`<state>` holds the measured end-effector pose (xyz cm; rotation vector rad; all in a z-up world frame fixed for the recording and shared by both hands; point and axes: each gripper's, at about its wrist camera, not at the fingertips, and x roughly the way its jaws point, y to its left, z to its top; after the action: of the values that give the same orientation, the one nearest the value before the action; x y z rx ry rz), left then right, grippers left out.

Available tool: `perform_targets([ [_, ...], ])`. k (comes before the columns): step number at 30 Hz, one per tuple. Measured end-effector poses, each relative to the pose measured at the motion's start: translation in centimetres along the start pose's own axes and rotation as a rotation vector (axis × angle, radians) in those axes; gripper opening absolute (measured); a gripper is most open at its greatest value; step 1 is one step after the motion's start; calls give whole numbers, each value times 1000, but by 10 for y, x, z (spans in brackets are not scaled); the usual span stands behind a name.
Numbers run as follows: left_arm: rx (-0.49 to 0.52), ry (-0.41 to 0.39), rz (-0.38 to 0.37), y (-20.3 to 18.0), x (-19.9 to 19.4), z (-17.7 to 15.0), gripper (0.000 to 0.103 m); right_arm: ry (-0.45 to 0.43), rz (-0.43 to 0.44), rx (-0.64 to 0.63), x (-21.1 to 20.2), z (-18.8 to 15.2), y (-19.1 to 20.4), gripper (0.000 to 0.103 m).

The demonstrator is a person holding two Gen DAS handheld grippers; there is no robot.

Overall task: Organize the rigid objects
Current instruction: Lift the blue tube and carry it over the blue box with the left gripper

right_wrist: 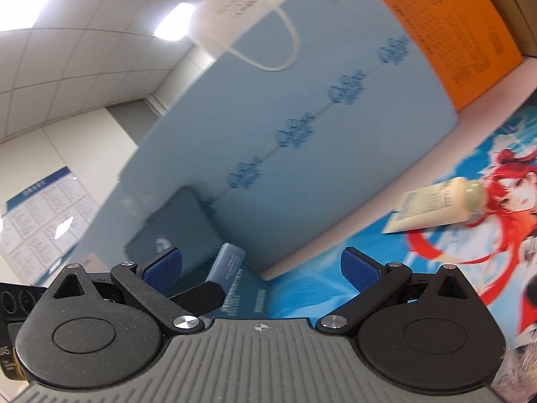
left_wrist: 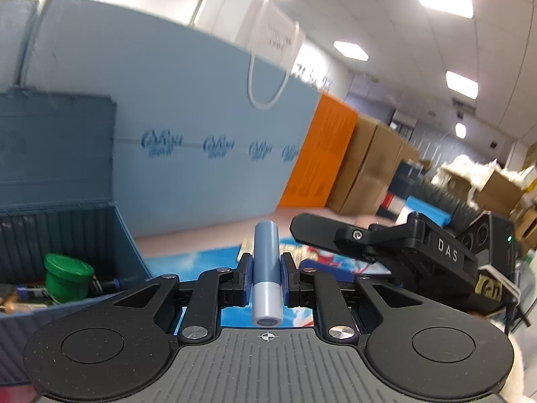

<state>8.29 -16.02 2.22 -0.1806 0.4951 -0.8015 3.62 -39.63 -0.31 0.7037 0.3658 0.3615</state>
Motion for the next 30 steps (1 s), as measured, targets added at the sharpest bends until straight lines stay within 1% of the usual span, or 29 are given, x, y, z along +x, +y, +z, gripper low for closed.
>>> perform_targets([
  [7, -27, -97, 7, 21, -38, 12, 15, -11, 75, 3, 14, -4, 40, 103],
  [12, -60, -164, 46, 49, -60, 19, 15, 10, 91, -5, 32, -10, 59, 103],
  [16, -63, -226, 99, 72, -73, 23, 15, 33, 96, -6, 47, -17, 67, 103],
  [18, -58, -242, 134, 79, -76, 24, 15, 44, 91, -11, 55, -21, 72, 103],
  [20, -25, -250, 184, 85, -76, 24, 15, 58, 96, -10, 62, -25, 76, 103],
  [22, 34, -227, 245, 89, -73, 24, 15, 71, 104, -11, 69, -29, 81, 103],
  [24, 78, -181, 274, 96, -65, 24, 15, 81, 106, -24, 74, -33, 87, 103],
  [25, 80, -152, 270, 103, -67, 22, 15, 86, 105, -31, 77, -36, 90, 103],
  [27, 68, -99, 249, 114, -60, 21, 15, 97, 107, -38, 81, -39, 93, 103],
  [30, 45, -30, 253, 123, -47, 17, 15, 106, 99, -43, 87, -43, 95, 103],
])
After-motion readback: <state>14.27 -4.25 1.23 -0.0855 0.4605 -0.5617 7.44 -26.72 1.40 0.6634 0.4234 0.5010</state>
